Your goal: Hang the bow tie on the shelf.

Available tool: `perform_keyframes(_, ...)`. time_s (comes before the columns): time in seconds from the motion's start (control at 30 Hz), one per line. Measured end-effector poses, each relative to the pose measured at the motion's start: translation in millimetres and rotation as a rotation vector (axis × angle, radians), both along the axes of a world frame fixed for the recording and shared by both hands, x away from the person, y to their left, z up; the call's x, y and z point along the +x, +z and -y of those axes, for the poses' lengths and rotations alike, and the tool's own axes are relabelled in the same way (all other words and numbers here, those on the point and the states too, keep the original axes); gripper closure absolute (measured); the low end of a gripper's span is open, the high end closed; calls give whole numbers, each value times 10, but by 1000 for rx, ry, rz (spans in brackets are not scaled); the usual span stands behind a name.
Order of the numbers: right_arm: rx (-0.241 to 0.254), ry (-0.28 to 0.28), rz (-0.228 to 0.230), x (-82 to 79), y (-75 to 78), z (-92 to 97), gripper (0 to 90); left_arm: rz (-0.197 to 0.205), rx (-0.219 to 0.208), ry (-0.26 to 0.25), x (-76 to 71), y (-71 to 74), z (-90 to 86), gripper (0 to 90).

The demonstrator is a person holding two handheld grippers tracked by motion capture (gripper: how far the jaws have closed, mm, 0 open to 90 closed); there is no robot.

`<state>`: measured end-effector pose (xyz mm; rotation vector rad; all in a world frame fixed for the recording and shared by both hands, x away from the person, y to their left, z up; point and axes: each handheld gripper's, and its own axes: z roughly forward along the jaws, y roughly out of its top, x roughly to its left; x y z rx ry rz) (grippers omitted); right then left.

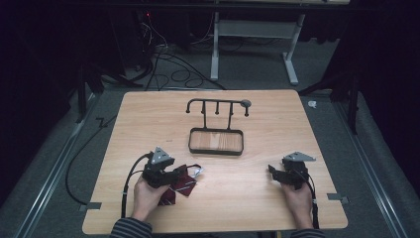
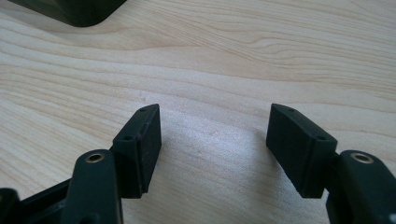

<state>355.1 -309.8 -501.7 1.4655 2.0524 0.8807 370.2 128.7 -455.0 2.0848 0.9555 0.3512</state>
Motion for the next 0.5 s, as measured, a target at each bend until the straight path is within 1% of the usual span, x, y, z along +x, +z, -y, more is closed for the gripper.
perform_keyframes(0.23,0,0,0,0,0,0,368,-1,5,-26,59,-2,112,470)
perform_keyframes(0.27,2,0,0,0,0,1,367,-2,15,-30,77,-11,142,473)
perform_keyframes(0.5,2,1,0,0,0,1,366,3,32,-52,116,-12,251,487)
